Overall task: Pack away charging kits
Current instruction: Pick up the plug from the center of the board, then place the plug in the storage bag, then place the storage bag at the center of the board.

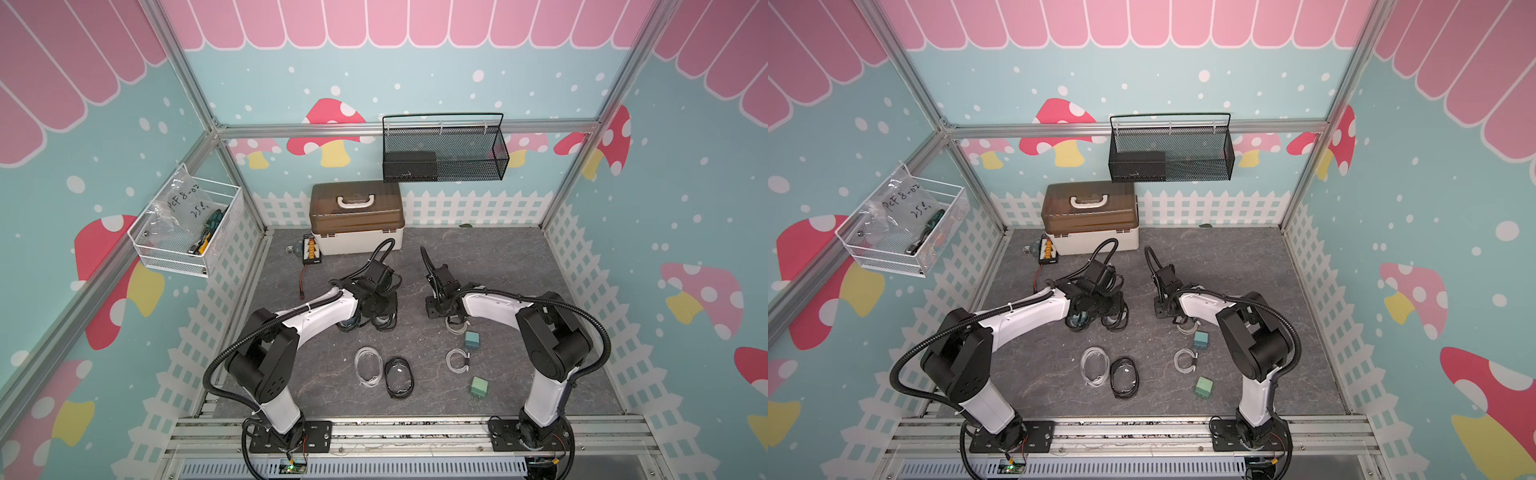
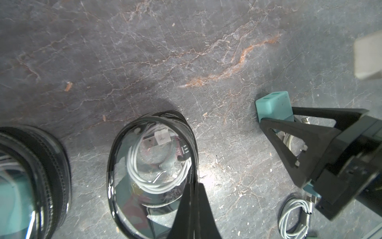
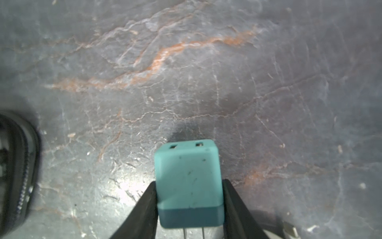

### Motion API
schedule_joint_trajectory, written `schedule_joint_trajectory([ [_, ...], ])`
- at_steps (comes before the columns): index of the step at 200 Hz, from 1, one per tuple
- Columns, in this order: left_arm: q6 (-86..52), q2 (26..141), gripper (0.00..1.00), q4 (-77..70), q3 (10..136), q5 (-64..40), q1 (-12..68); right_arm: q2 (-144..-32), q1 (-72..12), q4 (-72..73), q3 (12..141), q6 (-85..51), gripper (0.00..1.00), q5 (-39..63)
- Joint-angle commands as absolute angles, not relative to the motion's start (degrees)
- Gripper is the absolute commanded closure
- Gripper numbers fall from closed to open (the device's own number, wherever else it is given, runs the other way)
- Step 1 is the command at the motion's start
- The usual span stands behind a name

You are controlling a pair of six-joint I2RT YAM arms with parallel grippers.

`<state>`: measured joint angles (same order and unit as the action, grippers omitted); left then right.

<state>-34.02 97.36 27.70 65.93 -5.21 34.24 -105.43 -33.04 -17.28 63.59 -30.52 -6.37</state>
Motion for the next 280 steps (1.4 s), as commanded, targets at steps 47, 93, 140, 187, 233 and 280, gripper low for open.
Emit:
schedule_joint_trajectory([
  [47,-34.17,94.60,1.00,20.49,62.46,-11.94,32.45,-98.71,-36.66,-9.93,60.29,-35.63,0.81,4.88],
  [93,-34.78,94.21,1.00,17.91,61.26,-14.67,32.17,-96.71,-39.56,-3.61,58.83,-39.60,0.82,7.59],
  [140,-35.59,91.30,1.00,13.88,58.35,-16.47,31.65,-101.60,-41.23,-2.85,60.82,-41.45,0.85,6.47],
  [187,-36.60,89.42,1.00,10.48,55.81,-17.71,30.88,-103.10,-41.23,-2.52,60.61,-42.50,0.87,5.23],
  [233,-37.42,91.39,1.00,8.46,55.90,-20.79,30.81,-101.74,-42.60,-2.22,60.93,-41.66,0.86,6.14],
  [280,-37.97,91.91,1.00,7.08,55.46,-21.81,30.72,-100.41,-43.55,-2.00,61.22,-41.84,0.81,5.56],
])
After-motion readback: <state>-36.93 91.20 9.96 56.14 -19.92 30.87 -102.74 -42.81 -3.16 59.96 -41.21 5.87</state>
